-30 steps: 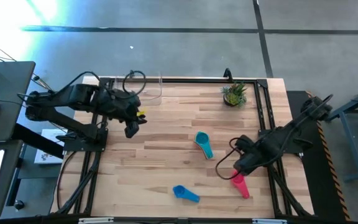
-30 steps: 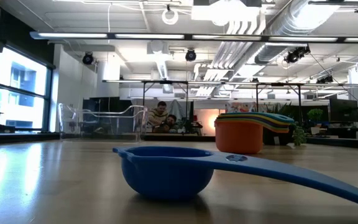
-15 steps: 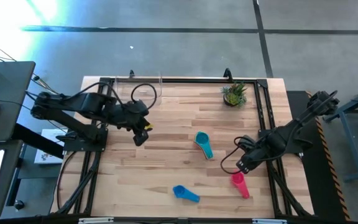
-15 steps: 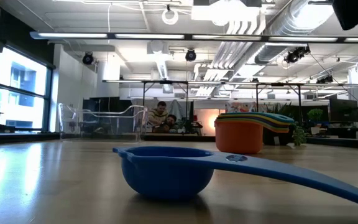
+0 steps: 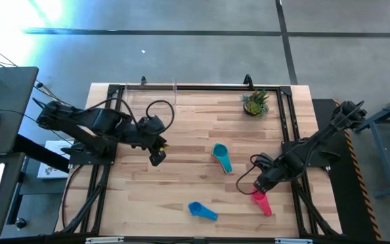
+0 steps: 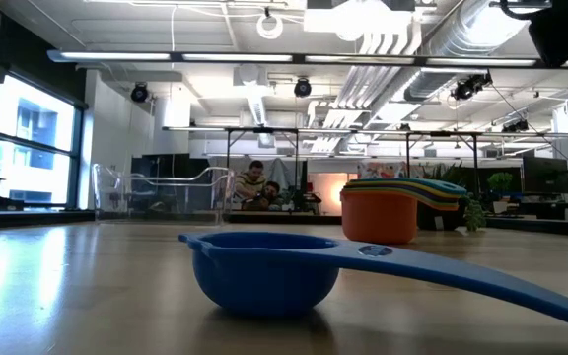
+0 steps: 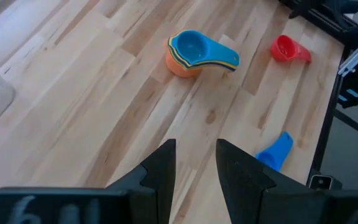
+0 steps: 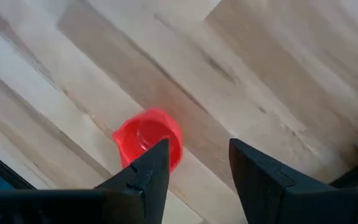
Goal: Nest measuring cups in basket
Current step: Stack the light red measuring cup on top of the light blue measuring cup
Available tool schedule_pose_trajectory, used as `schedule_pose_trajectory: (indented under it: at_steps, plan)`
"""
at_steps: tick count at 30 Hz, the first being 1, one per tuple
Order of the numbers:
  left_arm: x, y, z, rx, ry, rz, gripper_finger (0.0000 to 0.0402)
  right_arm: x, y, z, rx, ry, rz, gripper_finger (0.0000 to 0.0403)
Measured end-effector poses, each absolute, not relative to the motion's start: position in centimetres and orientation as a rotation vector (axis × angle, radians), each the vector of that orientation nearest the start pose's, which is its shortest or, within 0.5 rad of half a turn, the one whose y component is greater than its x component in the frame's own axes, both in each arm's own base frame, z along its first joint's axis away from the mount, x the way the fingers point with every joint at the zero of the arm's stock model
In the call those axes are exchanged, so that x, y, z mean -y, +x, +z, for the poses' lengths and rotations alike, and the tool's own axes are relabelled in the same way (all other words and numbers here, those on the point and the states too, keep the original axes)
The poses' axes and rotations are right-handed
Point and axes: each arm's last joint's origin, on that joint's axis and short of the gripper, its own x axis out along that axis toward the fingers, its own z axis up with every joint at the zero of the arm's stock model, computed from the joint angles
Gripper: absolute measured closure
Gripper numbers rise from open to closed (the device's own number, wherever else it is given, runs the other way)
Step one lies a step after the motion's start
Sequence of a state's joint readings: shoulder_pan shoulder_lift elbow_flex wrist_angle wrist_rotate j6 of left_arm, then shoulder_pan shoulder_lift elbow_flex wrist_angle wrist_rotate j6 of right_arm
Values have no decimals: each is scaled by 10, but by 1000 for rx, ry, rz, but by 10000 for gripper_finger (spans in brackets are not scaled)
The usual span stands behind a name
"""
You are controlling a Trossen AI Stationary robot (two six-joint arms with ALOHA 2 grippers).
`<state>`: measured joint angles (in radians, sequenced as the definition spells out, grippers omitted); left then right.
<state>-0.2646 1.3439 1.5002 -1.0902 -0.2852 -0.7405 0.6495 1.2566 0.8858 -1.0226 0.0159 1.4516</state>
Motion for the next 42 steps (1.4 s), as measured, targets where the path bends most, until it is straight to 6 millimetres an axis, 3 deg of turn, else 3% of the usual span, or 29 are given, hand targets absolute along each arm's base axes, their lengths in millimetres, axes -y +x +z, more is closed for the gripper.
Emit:
schedule_pose_trajectory:
  at_steps: [14,30,36,42]
  plan:
    - [60,244,380,-825,-426,375,298,-159,175,186,-1498,612,-484,253]
    - [60,244,380,-821,-423,383,298,-166,183,157,-1550,537,-577,257]
    - [60,244,380,-821,-422,383,298,-168,185,151,-1552,535,-579,300]
    - [60,244,380,-821,-422,383,298,-169,186,151,-1551,546,-568,375]
